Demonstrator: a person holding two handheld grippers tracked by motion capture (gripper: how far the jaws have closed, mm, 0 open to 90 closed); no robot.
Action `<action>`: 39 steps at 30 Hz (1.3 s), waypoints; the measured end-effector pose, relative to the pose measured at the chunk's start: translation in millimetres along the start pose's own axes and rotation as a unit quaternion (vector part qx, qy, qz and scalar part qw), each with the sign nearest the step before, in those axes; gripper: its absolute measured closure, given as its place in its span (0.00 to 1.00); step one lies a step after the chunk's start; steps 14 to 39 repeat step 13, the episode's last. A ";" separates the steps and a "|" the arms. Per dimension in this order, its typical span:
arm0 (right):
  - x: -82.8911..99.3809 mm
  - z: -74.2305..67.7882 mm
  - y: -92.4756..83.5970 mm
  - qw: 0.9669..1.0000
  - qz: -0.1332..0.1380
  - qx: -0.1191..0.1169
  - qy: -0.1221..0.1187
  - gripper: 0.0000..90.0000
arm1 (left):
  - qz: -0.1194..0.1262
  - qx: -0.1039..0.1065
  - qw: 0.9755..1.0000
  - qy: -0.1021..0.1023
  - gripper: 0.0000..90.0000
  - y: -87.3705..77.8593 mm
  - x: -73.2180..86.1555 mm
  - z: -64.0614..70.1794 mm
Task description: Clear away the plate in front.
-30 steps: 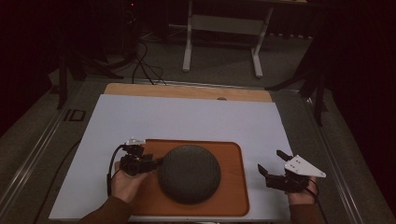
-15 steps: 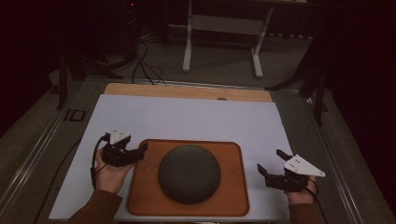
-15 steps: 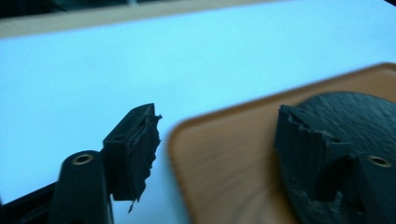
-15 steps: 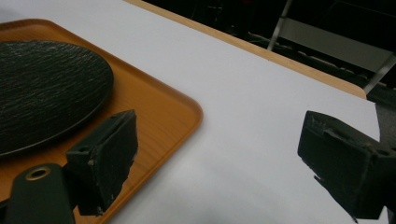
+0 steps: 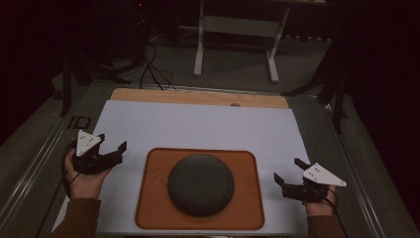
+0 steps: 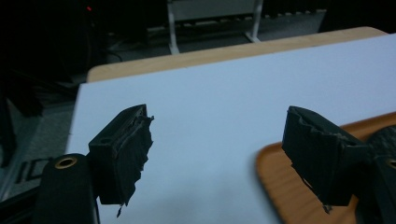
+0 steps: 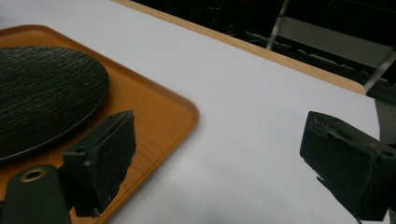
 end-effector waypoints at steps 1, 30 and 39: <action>-0.2 0.6 -0.4 1.000 0.001 0.002 0.002 0.11 | 0.002 -0.001 1.000 0.000 0.27 -0.8 1.5 -2.3; 2.4 10.1 4.1 0.999 0.008 0.031 0.029 0.11 | -0.012 -0.023 1.000 0.011 0.28 3.1 22.3 -15.0; 2.4 10.1 4.1 0.999 0.008 0.031 0.029 0.11 | -0.012 -0.023 1.000 0.011 0.28 3.1 22.3 -15.0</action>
Point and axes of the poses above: each handheld gripper's, and its own axes: y roughly forward along the jaws, x roughly out of its underside, z roughly to its right, the point moved 5 cm from there along y, roughly forward along the jaws, and after that the axes turned 12 degrees about y, right-handed, at the moved point
